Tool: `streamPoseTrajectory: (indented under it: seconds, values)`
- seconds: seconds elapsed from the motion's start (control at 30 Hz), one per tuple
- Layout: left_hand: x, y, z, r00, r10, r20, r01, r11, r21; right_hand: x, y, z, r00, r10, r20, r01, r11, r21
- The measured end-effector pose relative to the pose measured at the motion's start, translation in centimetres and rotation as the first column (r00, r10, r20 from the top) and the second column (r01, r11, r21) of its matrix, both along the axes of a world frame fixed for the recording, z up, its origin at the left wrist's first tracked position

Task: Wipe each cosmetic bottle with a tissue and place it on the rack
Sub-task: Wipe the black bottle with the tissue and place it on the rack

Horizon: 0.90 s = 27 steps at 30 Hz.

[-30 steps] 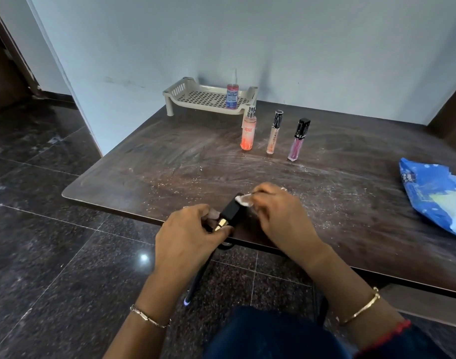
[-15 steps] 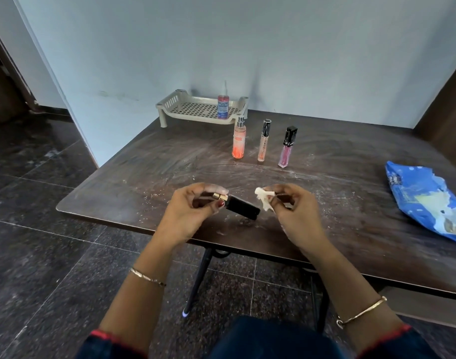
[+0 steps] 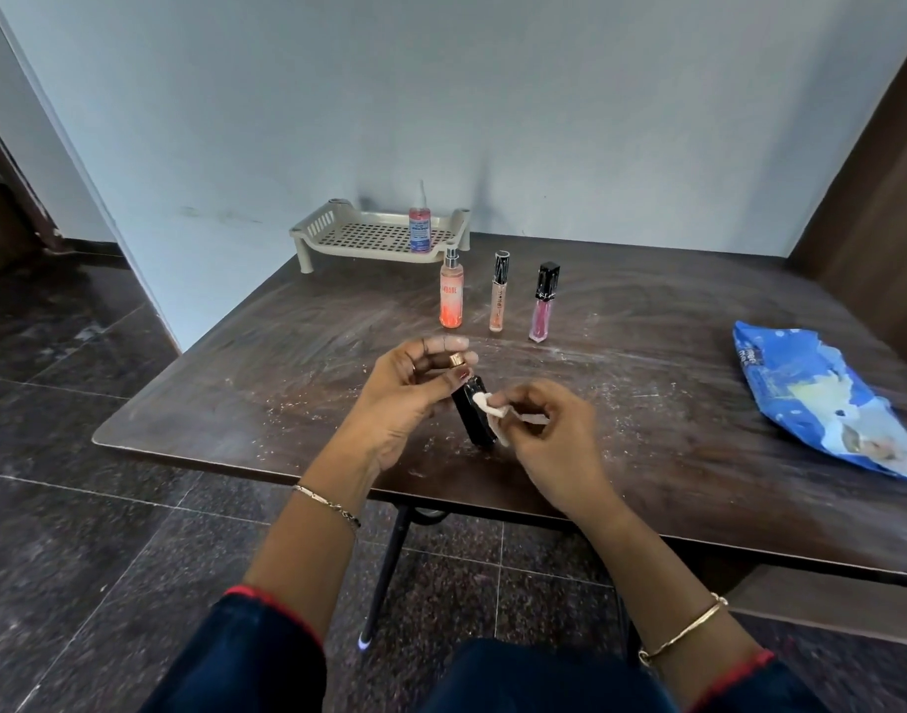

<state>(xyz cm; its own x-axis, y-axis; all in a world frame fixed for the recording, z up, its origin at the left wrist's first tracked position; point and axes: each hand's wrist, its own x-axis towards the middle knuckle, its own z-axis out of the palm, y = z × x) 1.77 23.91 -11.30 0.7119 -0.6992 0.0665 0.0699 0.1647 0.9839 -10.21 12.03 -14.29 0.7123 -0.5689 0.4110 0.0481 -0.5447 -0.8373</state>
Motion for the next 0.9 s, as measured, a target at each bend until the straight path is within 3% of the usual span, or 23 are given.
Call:
streamPoseTrajectory:
  seconds: [0.13,0.23,0.3,0.6,0.8,0.9]
  values:
    - [-0.2,-0.8,-0.1,1.0,0.0,0.001,0.0,1.0,-0.03,0.5,0.2,0.8,0.996,-0.056,0.065,0.072,0.96,-0.269]
    - [0.1,-1.3,-0.2,1.0,0.001,-0.031,-0.003,0.999,-0.048,1.0,0.2,1.2,0.997,-0.031,0.068,0.065,0.818,-0.572]
    - [0.6,-1.5,-0.4,0.997,-0.005,-0.076,0.001,0.998,-0.06,1.0,0.0,0.8,1.0,-0.017,0.014,0.023,0.723,-0.69]
    - [1.9,-2.2,-0.6,0.992,-0.11,-0.063,0.111,0.994,0.003,-2.0,-1.1,0.7,0.965,0.083,-0.25,-0.233,0.713,-0.662]
    - [2.3,-2.2,-0.4,0.988,-0.145,-0.055,0.145,0.989,-0.003,1.0,-0.9,2.4,0.997,0.018,-0.078,-0.066,0.75,-0.658]
    - [2.6,-2.2,-0.5,0.988,-0.144,-0.05,0.144,0.99,0.001,1.6,-0.8,2.7,0.997,0.025,-0.075,-0.068,0.755,-0.653]
